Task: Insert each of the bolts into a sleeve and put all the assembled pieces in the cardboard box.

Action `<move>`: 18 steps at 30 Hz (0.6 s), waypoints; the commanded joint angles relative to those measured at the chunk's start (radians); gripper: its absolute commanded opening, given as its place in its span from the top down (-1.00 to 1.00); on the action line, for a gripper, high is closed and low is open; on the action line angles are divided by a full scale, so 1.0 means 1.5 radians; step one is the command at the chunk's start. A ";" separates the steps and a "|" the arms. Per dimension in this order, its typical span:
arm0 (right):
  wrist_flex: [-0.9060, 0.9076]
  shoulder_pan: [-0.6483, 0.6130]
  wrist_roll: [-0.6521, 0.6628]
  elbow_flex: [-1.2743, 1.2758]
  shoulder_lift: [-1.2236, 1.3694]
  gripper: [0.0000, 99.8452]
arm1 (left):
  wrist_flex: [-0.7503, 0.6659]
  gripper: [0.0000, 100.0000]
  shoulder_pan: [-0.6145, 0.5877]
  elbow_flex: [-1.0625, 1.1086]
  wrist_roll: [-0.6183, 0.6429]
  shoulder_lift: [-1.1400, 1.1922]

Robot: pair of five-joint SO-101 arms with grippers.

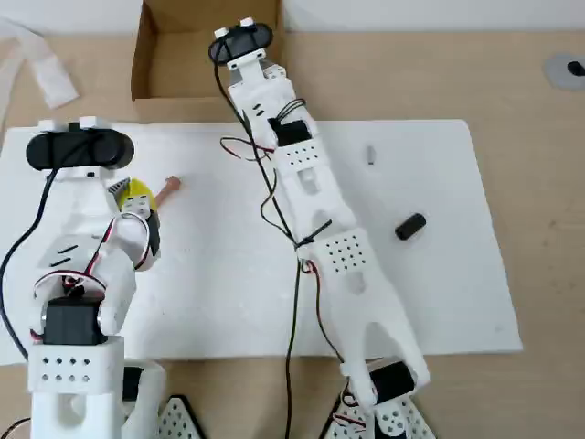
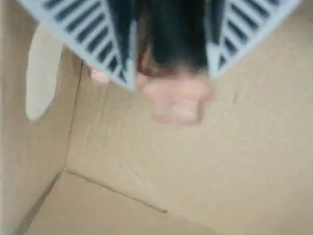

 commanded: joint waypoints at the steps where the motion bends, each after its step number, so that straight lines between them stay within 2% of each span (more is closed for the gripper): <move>1: 0.011 0.016 0.006 -0.012 0.001 0.74 | 0.014 0.99 -0.011 -0.007 -0.001 -0.003; 5: 0.057 0.011 0.006 -0.026 -0.008 0.73 | 0.037 0.99 -0.012 -0.005 -0.001 -0.003; 10: 0.115 0.010 0.006 -0.075 -0.036 0.61 | 0.037 0.99 -0.058 -0.010 -0.002 -0.003; 14: 0.230 0.014 0.006 -0.147 -0.075 0.61 | 0.047 0.95 -0.101 -0.006 -0.045 0.005; 18: 0.355 0.022 0.005 -0.174 -0.137 0.61 | 0.106 0.86 -0.107 -0.038 -0.063 0.043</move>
